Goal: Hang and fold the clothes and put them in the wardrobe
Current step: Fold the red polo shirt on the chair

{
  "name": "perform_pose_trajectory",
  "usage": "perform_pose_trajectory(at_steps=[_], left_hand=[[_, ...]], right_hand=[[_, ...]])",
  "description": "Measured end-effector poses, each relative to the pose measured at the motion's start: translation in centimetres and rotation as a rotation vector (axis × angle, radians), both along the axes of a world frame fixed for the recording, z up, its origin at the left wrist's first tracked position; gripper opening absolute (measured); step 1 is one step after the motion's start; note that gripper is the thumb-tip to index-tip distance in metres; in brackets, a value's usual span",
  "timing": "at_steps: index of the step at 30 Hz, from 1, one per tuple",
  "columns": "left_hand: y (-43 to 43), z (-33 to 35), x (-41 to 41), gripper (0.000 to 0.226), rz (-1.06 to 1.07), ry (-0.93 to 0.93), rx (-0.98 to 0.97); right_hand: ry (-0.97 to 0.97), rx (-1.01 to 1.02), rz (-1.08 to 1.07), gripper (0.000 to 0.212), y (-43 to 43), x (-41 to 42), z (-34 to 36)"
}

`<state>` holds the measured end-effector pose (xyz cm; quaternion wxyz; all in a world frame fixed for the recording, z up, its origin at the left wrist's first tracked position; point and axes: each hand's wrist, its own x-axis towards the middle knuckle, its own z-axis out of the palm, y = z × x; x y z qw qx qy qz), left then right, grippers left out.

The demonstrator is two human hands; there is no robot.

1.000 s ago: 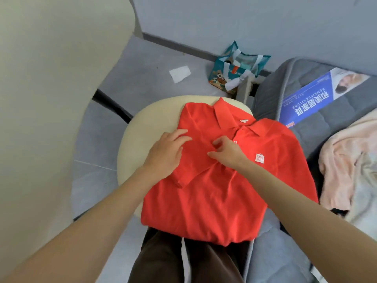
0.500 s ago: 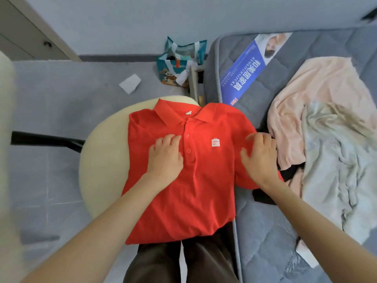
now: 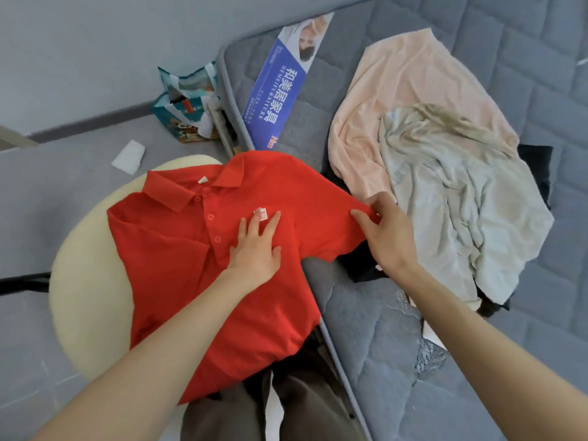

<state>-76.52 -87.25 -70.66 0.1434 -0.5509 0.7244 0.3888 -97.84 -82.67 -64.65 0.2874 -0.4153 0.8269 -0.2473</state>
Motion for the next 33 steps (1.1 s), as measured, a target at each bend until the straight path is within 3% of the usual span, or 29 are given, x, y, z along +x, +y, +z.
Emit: perform_pose_trajectory(at_steps=[5,10,14,18,22,24,28,29,31,33], left_hand=[[-0.7,-0.9,-0.5,0.079,0.097,0.018,-0.027],[-1.1,-1.7,-1.6,0.077,0.105,-0.018,0.020],[-1.3,-1.7,-1.9,0.070,0.062,0.005,0.053],[-1.8,-0.9,-1.7,0.065,0.077,0.077,0.014],[-2.3,0.2,-0.1,0.062,0.211,0.233,-0.021],[-2.5,0.6,1.0,0.060,0.240,0.280,-0.046],[-2.8,1.2,3.4,0.047,0.391,0.350,-0.183],[-2.8,1.3,4.1,0.041,0.445,0.345,-0.225],[-2.8,1.4,5.7,0.035,0.516,0.309,-0.282],[-2.3,1.4,7.6,0.040,0.544,0.275,-0.281]], right_hand=[[0.053,-0.204,-0.152,0.013,-3.0,-3.0,2.4],[-0.113,0.054,-0.197,0.031,-2.2,-2.7,-0.9],[-0.090,0.119,-0.101,0.041,-0.3,-1.5,-2.8],[-0.006,-0.071,-0.108,0.020,-0.6,-0.5,-1.6],[-0.016,-0.174,-0.007,0.020,-2.8,1.1,1.8],[-0.158,-0.093,0.041,0.023,-4.4,2.5,3.0],[-0.801,0.265,0.058,0.011,-7.6,6.8,3.4],[-0.868,0.362,0.108,0.008,-8.2,7.8,3.0],[-0.787,0.442,0.183,0.022,-8.9,8.9,1.6],[-0.486,0.374,0.255,0.023,-8.8,9.3,0.2]])
